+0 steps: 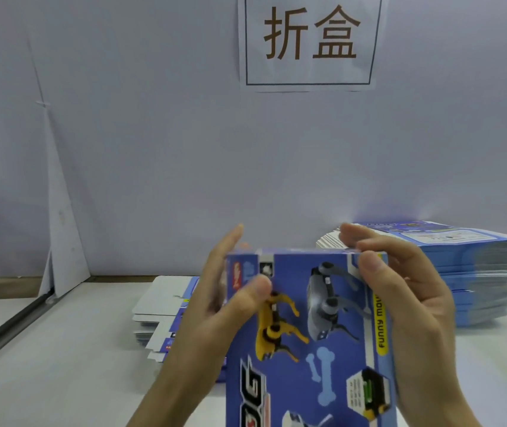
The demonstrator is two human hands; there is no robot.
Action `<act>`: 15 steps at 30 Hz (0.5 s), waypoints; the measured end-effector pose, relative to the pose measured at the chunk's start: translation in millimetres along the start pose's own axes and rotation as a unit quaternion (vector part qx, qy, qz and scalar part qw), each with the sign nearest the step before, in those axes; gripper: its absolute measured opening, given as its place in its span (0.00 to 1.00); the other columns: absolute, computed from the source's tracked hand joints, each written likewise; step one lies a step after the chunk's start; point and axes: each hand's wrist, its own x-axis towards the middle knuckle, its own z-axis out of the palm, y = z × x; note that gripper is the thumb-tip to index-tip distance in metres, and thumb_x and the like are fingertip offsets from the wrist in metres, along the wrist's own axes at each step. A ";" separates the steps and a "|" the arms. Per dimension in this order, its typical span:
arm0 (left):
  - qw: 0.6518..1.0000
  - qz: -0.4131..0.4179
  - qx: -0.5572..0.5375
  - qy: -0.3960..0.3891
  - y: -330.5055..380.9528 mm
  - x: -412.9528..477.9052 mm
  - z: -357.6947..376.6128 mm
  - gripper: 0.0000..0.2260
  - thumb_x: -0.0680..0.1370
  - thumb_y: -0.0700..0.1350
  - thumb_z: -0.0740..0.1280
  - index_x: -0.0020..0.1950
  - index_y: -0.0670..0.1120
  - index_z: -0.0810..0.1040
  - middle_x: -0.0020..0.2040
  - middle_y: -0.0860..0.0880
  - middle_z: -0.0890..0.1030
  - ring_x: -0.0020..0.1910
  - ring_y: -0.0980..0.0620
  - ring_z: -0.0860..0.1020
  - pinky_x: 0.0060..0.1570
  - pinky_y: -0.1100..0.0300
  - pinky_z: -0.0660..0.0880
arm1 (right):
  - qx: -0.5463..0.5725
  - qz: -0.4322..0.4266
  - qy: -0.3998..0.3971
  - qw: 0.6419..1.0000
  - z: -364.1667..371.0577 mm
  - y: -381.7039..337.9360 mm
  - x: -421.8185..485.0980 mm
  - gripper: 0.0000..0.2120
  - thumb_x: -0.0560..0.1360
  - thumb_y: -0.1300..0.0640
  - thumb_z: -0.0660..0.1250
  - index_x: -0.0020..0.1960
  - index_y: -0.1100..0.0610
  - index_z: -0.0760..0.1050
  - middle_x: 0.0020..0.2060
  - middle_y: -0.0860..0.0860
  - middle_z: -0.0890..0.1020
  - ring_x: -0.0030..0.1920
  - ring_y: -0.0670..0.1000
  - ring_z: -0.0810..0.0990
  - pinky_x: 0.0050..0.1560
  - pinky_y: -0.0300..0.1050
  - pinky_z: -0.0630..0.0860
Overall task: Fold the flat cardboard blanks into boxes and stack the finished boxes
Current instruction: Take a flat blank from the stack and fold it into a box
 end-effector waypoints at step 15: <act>0.999 -0.040 -0.016 0.012 -3.4 11.5 -13.5 0.24 0.61 0.49 0.78 0.56 0.54 0.80 0.48 0.45 0.85 0.43 0.44 0.85 0.34 0.59 0.80 | -0.047 -0.016 -0.045 0.998 -6.7 18.7 9.7 0.13 0.71 0.55 0.66 0.51 0.38 0.77 0.61 0.40 0.79 0.67 0.42 0.73 0.63 0.36 0.72</act>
